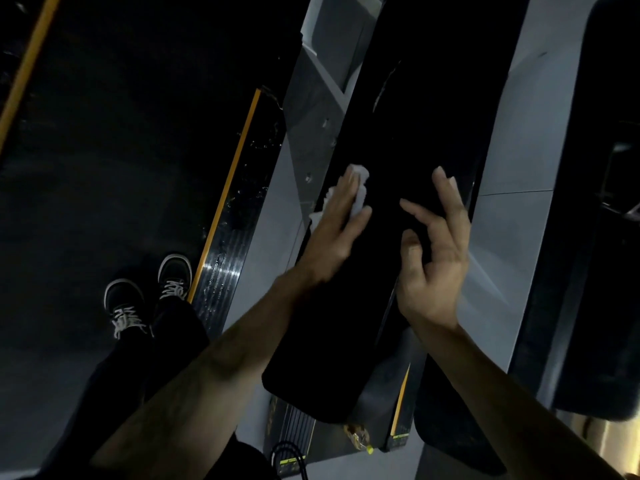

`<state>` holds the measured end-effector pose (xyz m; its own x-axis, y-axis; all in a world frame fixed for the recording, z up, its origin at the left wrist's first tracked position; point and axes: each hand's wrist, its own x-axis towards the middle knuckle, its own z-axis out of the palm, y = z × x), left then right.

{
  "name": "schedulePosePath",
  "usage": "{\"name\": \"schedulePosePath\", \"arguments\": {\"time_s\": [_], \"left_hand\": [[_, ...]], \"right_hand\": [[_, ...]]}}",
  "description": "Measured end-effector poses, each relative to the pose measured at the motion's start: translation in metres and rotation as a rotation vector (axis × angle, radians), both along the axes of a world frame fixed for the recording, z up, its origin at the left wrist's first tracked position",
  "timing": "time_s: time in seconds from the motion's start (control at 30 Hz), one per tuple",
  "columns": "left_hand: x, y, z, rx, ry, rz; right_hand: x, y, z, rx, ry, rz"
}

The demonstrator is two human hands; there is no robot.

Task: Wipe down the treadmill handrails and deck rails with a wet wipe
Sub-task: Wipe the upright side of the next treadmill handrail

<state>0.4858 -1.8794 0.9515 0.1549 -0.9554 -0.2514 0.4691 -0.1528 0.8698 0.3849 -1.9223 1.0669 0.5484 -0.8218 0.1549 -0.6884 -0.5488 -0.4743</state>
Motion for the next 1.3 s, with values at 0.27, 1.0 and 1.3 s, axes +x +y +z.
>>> {"name": "schedulePosePath", "arguments": {"time_s": [0.27,1.0,1.3], "left_hand": [[0.004,0.004,-0.022,0.21,0.09,-0.005],[-0.008,0.027,0.036,-0.147,-0.151,-0.006],[0.021,-0.027,0.024,0.023,-0.134,0.023]], "right_hand": [[0.003,0.001,0.003,0.016,-0.008,-0.005],[0.003,0.002,0.004,-0.017,0.007,0.0],[0.002,0.0,0.002,-0.006,0.004,-0.002]]}}
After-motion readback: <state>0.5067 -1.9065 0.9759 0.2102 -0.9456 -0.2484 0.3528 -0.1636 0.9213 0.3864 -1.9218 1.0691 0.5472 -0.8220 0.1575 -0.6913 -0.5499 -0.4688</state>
